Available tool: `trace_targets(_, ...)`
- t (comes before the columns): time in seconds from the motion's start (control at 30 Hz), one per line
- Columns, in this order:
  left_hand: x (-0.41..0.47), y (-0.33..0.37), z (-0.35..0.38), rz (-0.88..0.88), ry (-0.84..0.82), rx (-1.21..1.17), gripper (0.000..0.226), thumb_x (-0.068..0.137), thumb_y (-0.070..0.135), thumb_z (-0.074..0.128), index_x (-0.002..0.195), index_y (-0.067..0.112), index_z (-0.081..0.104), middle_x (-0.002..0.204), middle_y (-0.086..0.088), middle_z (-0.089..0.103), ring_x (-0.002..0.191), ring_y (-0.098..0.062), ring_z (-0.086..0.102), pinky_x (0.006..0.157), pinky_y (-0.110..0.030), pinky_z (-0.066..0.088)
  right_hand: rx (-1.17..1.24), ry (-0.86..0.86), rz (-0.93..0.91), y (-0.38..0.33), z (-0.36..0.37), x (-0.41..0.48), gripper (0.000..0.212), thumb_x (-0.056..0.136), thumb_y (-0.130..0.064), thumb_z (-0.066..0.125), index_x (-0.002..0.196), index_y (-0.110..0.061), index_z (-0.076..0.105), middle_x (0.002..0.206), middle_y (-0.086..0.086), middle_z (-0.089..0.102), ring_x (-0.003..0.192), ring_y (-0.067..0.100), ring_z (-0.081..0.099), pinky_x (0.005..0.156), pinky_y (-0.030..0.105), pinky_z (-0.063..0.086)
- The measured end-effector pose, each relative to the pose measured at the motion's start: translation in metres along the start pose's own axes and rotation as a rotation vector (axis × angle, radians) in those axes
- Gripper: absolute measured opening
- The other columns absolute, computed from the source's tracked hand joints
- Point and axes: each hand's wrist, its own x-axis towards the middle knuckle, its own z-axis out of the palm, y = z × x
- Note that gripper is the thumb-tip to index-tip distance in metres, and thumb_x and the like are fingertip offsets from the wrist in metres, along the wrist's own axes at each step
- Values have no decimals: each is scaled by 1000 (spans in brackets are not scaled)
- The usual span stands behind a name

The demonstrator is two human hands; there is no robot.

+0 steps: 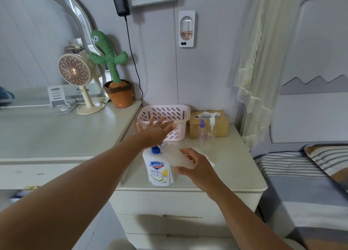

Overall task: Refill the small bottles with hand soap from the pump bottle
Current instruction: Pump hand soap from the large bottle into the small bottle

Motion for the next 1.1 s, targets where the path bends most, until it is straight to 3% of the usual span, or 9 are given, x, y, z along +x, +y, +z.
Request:
trace_targets(0.17,-1,-2,9,-16,9,-27,61,90,67,6,145,45,19,158,10,0,145,-23,-13,105,-64,-18,-21,-1,-5,5,1,1,47,78,-25,75,119,-27,53,102,-15,58,95,5,56,74,13,47)
trace_targets(0.33,-2,-3,11,-22,-10,-14,60,90,67,7,145,45,21,158,9,1,144,-23,-13,104,-64,-18,-49,11,-5,10,2,3,44,76,-26,76,113,-33,52,100,-17,57,96,7,56,84,25,51)
trace_targets(0.53,-2,2,0,-1,-11,-19,61,91,65,7,146,42,18,158,7,-2,144,-25,-15,103,-63,-19,-29,17,-24,5,2,3,43,77,-28,75,111,-35,51,99,-21,57,95,7,57,82,22,51)
trace_targets(0.9,-1,-2,7,-20,-6,20,59,91,67,7,145,46,17,158,9,-1,144,-24,-14,104,-65,-19,-40,15,-6,8,2,1,46,76,-26,76,115,-30,53,102,-14,59,98,8,56,86,28,52)
trace_targets(1.1,1,-2,1,1,19,13,62,88,69,6,145,47,16,158,9,-3,144,-25,-16,102,-65,-21,-36,5,-29,-1,-1,1,42,78,-24,75,112,-33,51,96,-24,55,92,1,55,75,13,47)
